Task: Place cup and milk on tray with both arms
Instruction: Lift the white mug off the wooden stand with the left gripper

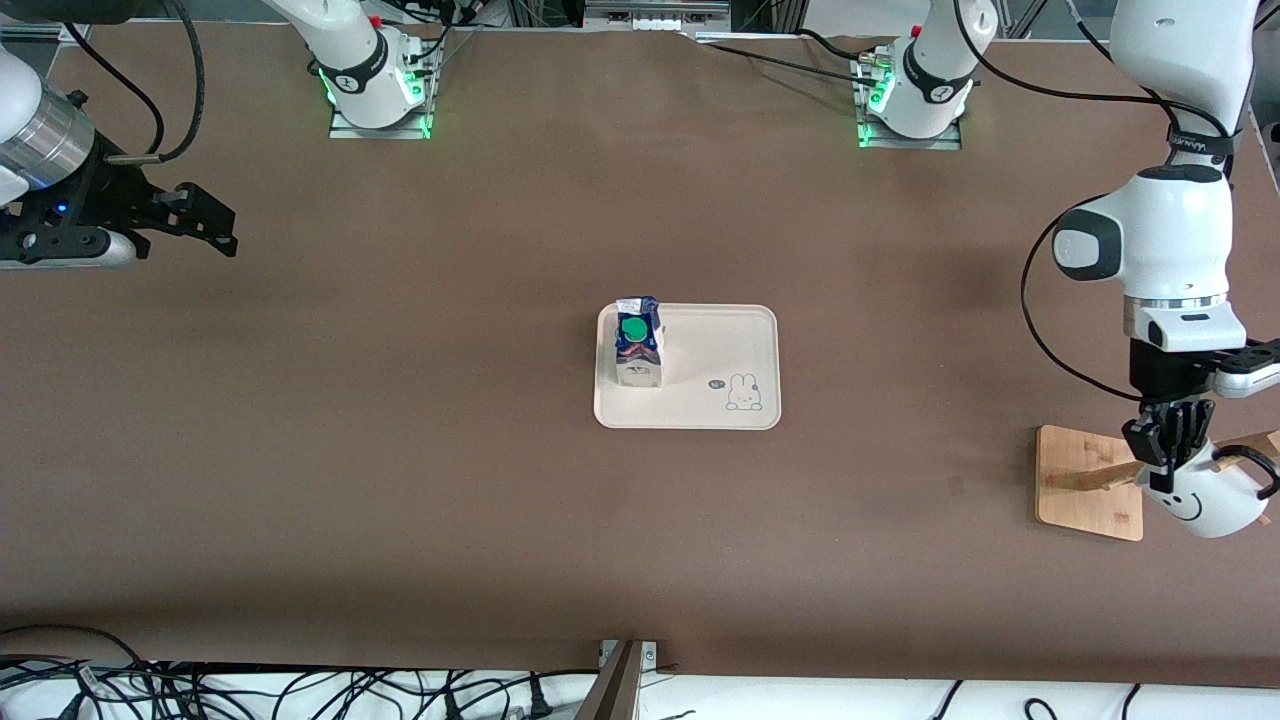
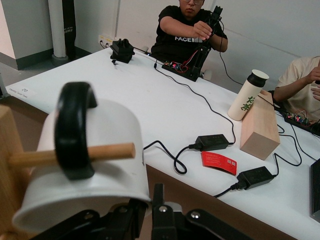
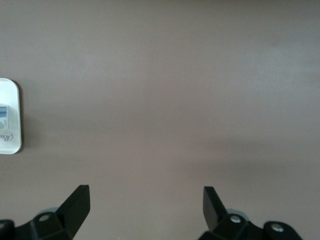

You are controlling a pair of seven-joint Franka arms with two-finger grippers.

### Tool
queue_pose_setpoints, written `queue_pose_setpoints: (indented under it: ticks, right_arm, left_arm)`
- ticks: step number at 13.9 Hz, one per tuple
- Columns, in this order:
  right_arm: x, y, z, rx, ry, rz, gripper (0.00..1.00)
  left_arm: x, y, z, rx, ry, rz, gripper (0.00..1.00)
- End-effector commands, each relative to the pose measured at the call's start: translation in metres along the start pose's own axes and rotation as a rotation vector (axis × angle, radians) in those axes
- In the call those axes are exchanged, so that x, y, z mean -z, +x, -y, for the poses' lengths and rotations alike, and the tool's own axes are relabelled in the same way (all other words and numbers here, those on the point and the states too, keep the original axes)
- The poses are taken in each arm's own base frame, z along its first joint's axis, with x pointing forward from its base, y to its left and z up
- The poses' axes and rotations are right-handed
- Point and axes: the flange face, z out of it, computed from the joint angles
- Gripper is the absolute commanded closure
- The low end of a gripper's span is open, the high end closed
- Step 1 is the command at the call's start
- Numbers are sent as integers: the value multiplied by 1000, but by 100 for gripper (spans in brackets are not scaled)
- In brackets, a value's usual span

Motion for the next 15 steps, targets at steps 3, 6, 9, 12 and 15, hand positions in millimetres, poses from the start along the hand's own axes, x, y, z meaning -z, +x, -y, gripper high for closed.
queue_pose_setpoints:
  ticks: [3, 6, 9, 12, 15]
  right_arm:
    - [4, 0, -4, 8, -20, 22, 0]
    - [5, 0, -3, 7, -20, 20, 0]
    - [4, 1, -2, 7, -18, 20, 0]
    - [3, 1, -2, 7, -18, 20, 0]
    - [4, 2, -2, 5, -17, 16, 0]
  left_arm:
    - [2, 6, -9, 1, -13, -25, 100]
    - [3, 1, -24, -1, -39, -16, 100]
    - [4, -12, -39, -6, -64, 7, 100]
    - [15, -22, -67, -17, -112, 32, 100]
    - [14, -36, -78, -41, -122, 74, 100]
